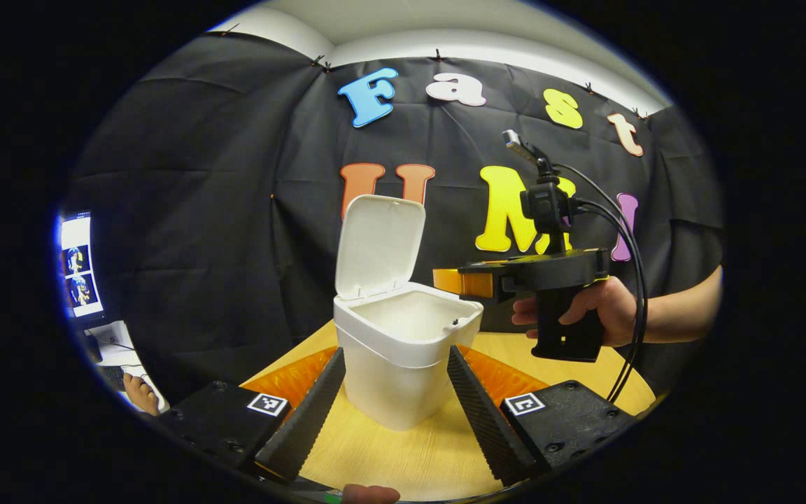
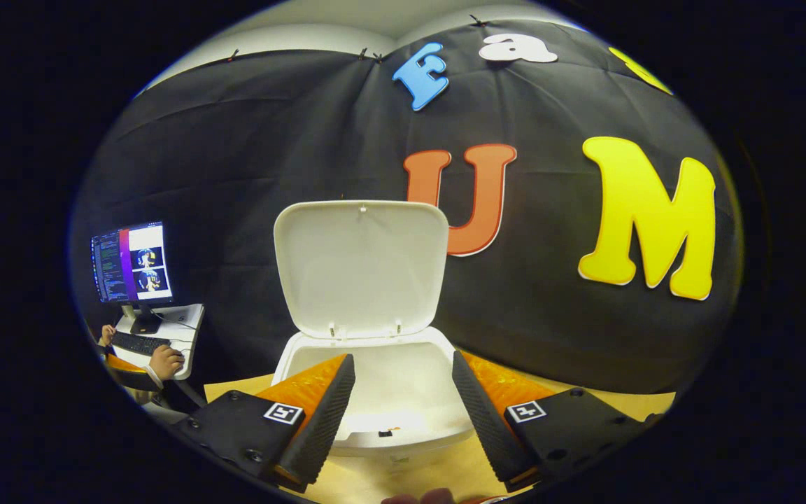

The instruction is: Press the lid of the desktop garbage bin to open it, pick up the crumpled paper on the desktop and throw it into the bin, then pick up the pop can on the desktop and drop it into the bin, and finally close the garbage bin lid.

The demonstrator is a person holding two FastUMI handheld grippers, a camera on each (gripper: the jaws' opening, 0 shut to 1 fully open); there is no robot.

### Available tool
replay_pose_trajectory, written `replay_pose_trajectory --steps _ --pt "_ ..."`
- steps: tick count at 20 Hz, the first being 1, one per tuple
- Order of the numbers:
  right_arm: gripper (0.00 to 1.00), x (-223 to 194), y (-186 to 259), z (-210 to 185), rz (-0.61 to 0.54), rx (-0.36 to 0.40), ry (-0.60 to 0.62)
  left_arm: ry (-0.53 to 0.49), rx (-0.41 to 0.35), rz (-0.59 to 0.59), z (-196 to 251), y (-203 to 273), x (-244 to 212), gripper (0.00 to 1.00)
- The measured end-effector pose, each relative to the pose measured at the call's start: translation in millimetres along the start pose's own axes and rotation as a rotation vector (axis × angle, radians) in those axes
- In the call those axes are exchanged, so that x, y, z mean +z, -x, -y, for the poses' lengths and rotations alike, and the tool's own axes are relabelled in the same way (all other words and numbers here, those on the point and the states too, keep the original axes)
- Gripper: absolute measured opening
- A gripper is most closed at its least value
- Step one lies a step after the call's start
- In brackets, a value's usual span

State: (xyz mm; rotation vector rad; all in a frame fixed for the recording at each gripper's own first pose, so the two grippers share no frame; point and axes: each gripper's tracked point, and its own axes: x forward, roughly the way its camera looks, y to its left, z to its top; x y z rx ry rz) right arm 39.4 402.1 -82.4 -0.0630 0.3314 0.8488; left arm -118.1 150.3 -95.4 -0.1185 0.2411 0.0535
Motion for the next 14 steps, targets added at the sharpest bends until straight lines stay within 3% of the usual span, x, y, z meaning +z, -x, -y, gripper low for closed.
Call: replay_pose_trajectory --steps 4,7,14 --pt "0.93 16 50 29 0.077 -0.063 -0.023 -0.029 -0.083 0.005 31 -12 -4 0.96" --pt "0.93 20 95 73 0.119 -0.162 -0.045 -0.041 -0.163 0.016 63 -16 -8 0.97" --pt "0.94 -15 198 179 0.107 -0.407 -0.095 -0.098 -0.323 -0.01 138 -32 -36 0.96"
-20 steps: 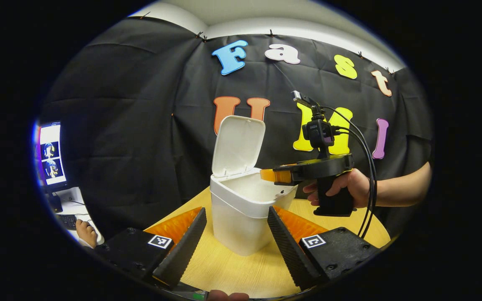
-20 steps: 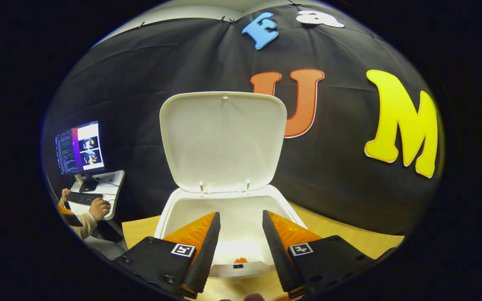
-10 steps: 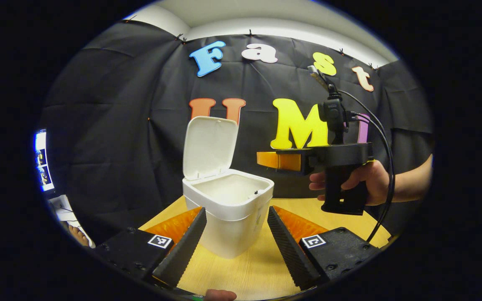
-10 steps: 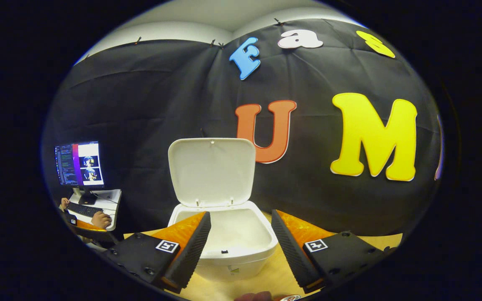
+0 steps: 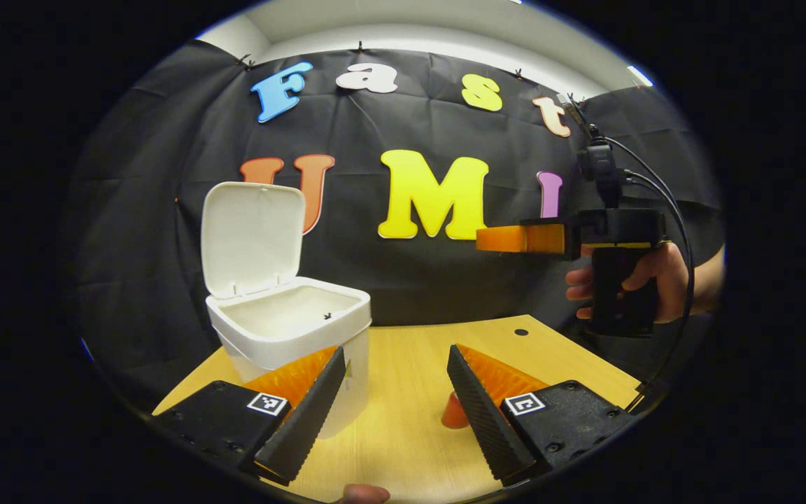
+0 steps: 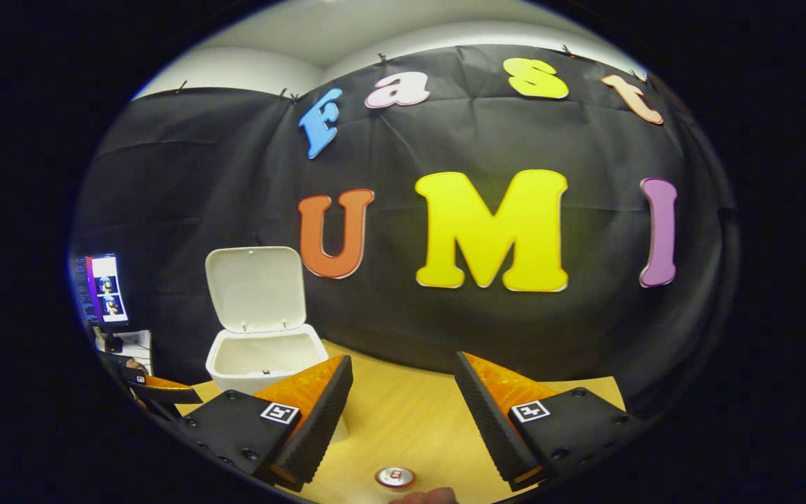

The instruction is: Press the lid of the desktop garbage bin to open it, pick up the crumpled paper on the desktop and throw it into the bin, then pick up the pop can on the desktop and drop it into the bin, and finally close the garbage bin lid.

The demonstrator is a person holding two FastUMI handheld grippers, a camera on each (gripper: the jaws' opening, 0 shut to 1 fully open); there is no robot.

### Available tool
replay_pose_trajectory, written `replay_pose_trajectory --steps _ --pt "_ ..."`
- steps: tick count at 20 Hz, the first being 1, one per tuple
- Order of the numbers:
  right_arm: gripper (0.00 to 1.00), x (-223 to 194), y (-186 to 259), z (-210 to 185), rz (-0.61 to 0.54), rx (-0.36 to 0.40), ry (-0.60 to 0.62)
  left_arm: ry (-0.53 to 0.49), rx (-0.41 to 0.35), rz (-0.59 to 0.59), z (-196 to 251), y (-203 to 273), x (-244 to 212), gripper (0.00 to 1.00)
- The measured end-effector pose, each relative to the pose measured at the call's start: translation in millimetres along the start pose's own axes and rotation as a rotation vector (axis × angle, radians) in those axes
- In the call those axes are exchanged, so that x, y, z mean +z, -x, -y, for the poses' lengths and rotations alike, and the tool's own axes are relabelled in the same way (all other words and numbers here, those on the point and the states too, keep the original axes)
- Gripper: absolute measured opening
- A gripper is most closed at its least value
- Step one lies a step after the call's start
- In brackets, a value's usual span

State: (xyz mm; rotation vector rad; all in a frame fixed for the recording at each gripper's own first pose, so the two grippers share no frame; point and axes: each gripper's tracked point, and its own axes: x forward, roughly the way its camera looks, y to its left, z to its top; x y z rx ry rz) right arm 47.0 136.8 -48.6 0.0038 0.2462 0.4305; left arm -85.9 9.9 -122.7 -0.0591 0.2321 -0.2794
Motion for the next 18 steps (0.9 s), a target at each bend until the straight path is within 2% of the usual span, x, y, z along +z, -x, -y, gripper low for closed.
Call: replay_pose_trajectory --steps 4,8,11,13,18 --pt "0.94 -16 29 62 -0.021 -0.097 -0.011 -0.048 -0.077 -0.038 37 -15 -27 0.96" --pt "0.94 -38 60 99 -0.055 -0.147 -0.011 -0.077 -0.112 -0.083 64 -33 -56 0.96" --pt "0.94 -53 78 117 -0.086 -0.169 -0.005 -0.072 -0.136 -0.123 79 -45 -84 0.97" --pt "0.93 -66 87 118 -0.116 -0.153 -0.006 -0.067 -0.136 -0.152 84 -53 -102 0.97" --pt "0.95 -85 116 138 -0.154 -0.194 -0.009 -0.064 -0.116 -0.21 84 -71 -155 0.97"
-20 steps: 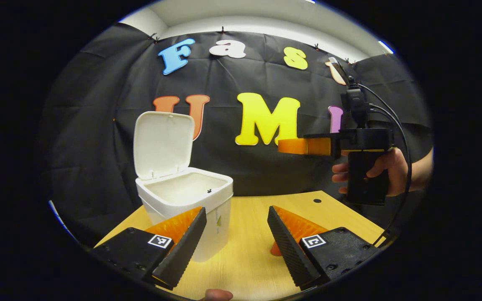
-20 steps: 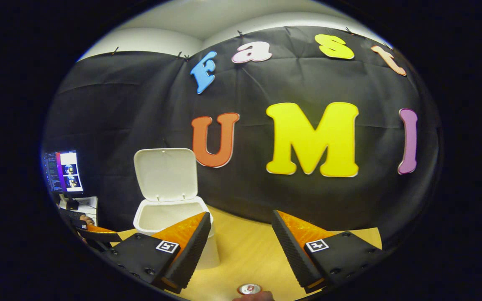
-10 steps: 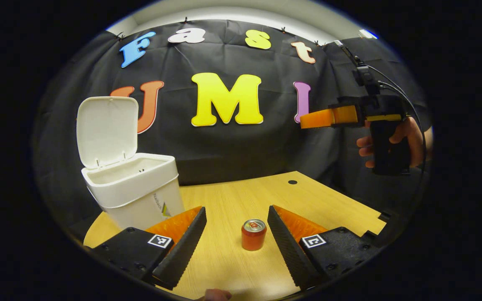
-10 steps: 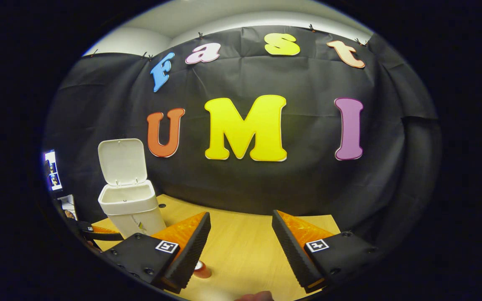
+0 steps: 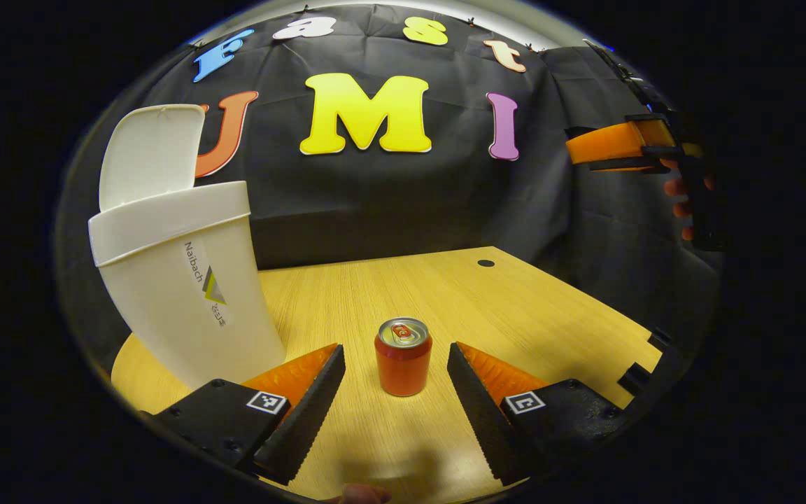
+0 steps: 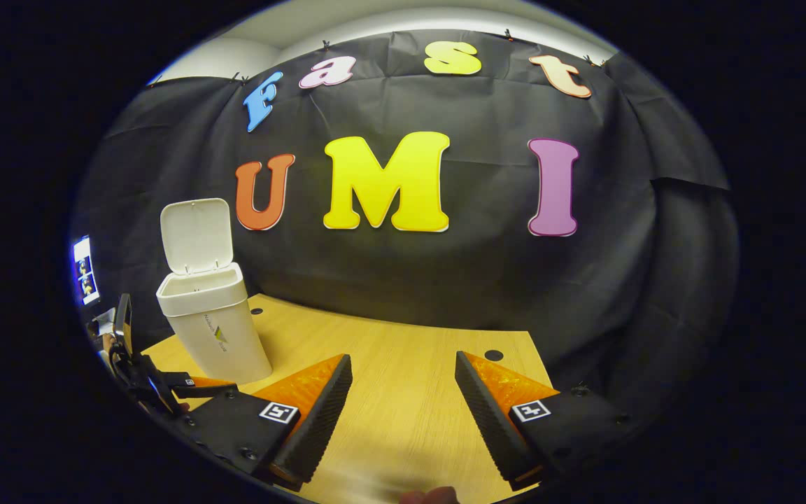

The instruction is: Press the lid of the desktop garbage bin to open it, pick up the crumpled paper on the desktop and throw it into the bin, then pick up the pop can on the desktop and drop it into the bin, and finally close the garbage bin lid.

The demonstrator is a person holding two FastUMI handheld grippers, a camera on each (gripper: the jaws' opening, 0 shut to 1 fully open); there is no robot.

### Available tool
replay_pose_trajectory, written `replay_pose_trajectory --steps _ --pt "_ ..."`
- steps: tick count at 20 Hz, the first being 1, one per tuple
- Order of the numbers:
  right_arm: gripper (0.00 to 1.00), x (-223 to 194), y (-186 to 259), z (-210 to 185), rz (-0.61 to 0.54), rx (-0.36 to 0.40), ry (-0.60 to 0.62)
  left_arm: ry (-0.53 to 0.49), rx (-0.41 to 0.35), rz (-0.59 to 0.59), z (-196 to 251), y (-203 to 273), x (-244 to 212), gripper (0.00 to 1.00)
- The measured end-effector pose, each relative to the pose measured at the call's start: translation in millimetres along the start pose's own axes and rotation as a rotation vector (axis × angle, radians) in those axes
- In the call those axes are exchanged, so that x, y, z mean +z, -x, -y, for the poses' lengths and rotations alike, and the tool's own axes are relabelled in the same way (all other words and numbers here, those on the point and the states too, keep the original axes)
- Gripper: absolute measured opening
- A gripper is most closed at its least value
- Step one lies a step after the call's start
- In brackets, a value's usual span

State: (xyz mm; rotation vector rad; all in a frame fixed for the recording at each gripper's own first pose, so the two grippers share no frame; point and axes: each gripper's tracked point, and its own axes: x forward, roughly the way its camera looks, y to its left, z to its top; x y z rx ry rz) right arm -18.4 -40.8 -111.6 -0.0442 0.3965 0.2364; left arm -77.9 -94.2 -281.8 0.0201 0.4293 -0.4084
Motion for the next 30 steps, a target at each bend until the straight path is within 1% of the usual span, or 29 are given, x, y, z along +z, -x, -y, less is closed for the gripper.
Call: replay_pose_trajectory --steps 5,6,7,10,14,21,22,24,25,26,29,30 --pt "0.95 -28 15 18 -0.054 -0.034 0.003 -0.008 -0.027 -0.051 7 -27 -30 0.97" --pt "0.93 -31 17 21 -0.062 -0.04 0.009 -0.003 -0.032 -0.065 6 -31 -36 0.97" --pt "0.95 -32 19 25 -0.066 -0.047 0.014 0.006 -0.037 -0.077 8 -35 -42 0.97" --pt "0.95 -34 22 32 -0.065 -0.064 0.032 0.017 -0.04 -0.092 9 -45 -54 0.97" --pt "0.95 -47 20 36 -0.099 -0.078 0.026 0.012 -0.053 -0.122 7 -60 -64 0.97" --pt "0.94 -46 12 35 -0.106 -0.086 0.038 0.011 -0.063 -0.152 1 -80 -72 0.97" --pt "0.93 -45 10 35 -0.106 -0.085 0.038 0.01 -0.065 -0.153 1 -83 -72 0.97" --pt "0.95 -44 6 32 -0.105 -0.08 0.038 0.003 -0.069 -0.15 1 -86 -71 0.97" --pt "0.93 -43 4 31 -0.104 -0.079 0.04 0.001 -0.071 -0.155 1 -89 -72 0.97" --pt "0.95 -42 2 32 -0.102 -0.078 0.04 -0.001 -0.071 -0.16 1 -91 -73 0.98" --pt "0.94 -43 -1 28 -0.111 -0.073 0.032 0.006 -0.071 -0.178 -3 -94 -76 0.97" --pt "0.94 -41 -2 27 -0.107 -0.073 0.029 0.012 -0.065 -0.175 -4 -94 -76 0.95"
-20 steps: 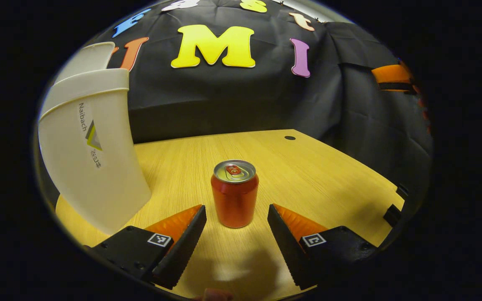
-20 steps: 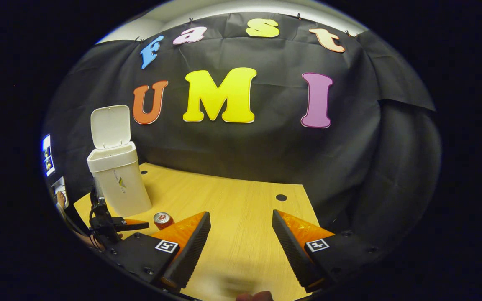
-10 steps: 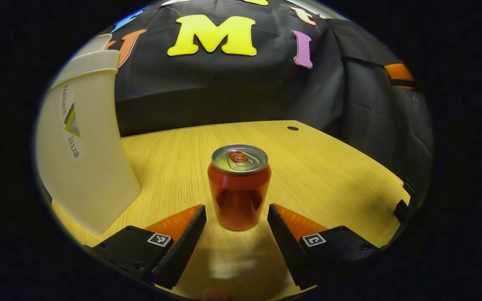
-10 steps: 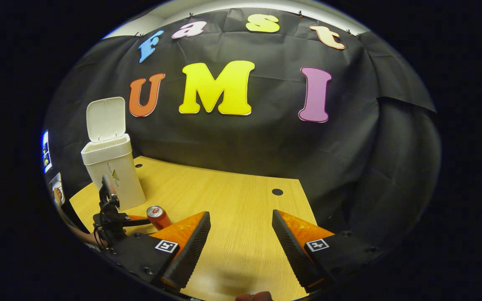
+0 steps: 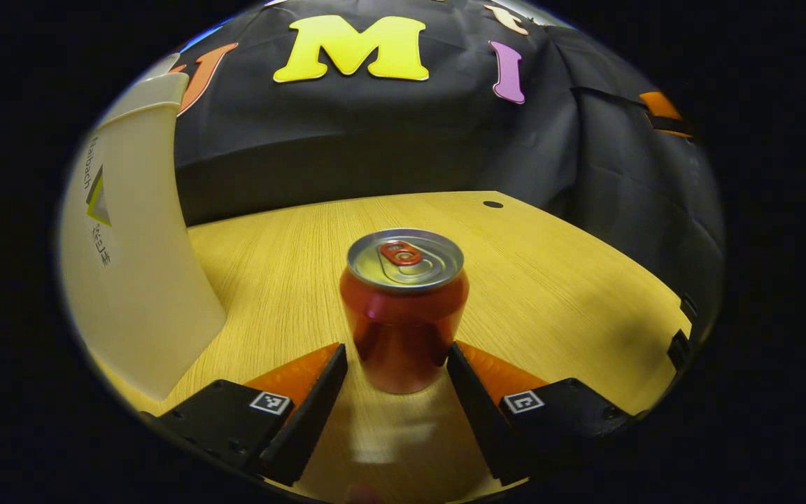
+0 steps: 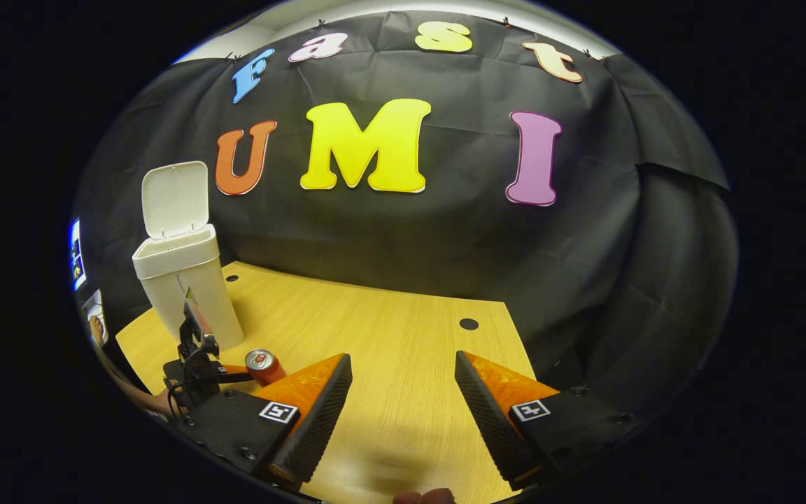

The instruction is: Press the lid of the desktop garbage bin to open it, pick up the crumpled paper on the desktop and throw it into the bin, then pick up the pop can on the desktop and drop it into the bin, and finally close the garbage bin lid.

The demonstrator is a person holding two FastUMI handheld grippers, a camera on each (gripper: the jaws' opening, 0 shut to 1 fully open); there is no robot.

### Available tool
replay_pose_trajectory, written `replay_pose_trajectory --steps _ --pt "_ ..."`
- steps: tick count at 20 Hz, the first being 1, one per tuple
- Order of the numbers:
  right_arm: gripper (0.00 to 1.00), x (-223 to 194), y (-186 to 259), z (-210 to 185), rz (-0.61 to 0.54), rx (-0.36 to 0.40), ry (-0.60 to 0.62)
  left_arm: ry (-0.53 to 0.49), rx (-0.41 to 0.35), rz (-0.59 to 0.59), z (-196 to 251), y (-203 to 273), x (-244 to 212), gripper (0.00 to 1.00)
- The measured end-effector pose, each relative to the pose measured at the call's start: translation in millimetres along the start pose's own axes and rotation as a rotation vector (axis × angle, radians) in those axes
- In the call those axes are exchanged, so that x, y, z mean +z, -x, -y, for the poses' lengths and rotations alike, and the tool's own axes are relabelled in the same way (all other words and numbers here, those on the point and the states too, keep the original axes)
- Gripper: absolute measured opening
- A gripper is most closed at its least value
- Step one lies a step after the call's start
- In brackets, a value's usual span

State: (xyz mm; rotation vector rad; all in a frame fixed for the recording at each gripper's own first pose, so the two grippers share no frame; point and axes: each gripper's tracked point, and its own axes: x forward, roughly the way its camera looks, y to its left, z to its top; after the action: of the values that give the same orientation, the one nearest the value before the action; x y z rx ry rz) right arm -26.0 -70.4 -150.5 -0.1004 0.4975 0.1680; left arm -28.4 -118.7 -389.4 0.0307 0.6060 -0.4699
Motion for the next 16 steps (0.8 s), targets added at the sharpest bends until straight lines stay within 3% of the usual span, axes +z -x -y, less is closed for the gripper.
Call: replay_pose_trajectory --steps 2,7,8,9,16 --pt "0.94 2 1 -1 0.007 0.001 -0.001 0.009 0.001 -0.002 -2 -1 1 0.84" --pt "0.94 4 1 -3 0.014 -0.001 -0.016 -0.01 0.024 0.044 -6 13 22 0.82" --pt "0.94 5 1 -3 0.018 0.001 -0.022 -0.01 0.024 0.055 -5 18 30 0.88" --pt "0.95 7 3 -5 0.024 0.004 -0.026 -0.009 0.026 0.07 -5 24 41 0.82" --pt "0.94 27 13 -26 0.093 0.051 -0.06 0.004 0.101 0.162 -13 93 132 0.81"
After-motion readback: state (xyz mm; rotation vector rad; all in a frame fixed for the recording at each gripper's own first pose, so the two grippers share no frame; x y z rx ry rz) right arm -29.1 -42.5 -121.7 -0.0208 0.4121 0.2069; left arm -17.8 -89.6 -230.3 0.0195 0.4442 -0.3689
